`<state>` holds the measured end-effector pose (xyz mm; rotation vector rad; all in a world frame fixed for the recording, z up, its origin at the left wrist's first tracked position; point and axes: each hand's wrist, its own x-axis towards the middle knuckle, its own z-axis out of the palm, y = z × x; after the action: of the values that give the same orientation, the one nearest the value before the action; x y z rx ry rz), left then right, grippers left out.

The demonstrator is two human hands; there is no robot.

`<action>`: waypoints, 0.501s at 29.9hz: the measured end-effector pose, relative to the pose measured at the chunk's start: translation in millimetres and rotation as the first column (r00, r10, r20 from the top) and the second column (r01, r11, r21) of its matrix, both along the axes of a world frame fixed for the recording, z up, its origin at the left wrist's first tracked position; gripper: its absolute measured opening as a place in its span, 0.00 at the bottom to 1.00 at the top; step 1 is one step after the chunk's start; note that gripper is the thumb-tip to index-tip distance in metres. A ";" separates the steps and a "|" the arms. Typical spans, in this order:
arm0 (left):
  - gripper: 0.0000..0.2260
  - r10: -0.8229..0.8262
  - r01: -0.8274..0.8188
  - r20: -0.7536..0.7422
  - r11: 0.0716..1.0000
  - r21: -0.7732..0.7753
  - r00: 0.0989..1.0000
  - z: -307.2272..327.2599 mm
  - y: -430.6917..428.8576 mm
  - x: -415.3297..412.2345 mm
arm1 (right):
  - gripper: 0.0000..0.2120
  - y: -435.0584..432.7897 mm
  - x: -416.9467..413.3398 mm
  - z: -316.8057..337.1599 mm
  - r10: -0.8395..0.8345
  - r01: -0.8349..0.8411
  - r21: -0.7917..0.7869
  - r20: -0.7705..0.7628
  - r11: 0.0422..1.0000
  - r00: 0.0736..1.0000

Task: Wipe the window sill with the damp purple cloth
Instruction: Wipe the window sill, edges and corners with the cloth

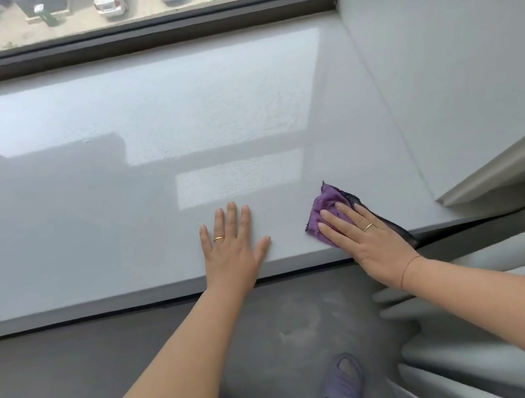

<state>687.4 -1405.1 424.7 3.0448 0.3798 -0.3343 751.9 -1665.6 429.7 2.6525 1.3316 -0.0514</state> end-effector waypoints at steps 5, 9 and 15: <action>0.31 0.023 -0.023 0.024 1.000 0.004 0.999 -1.3 33.5 -10.0 | 0.39 64.9 -11.7 5.8 0.127 -0.129 -0.045 -0.036 0.991 0.991; 0.30 0.038 -0.038 0.026 0.999 0.009 0.999 -2.8 64.1 -21.3 | 0.33 132.2 -30.1 3.9 0.230 -0.230 -0.006 -0.028 0.973 0.973; 0.28 0.132 -0.133 0.049 0.991 0.018 0.990 -3.6 122.3 -43.4 | 0.32 187.6 -46.2 2.6 0.276 -0.277 -0.004 -0.038 0.961 0.960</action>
<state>644.0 -1282.8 421.1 3.0218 0.5829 -0.2519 705.7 -1478.0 432.3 2.4415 1.6959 -0.0703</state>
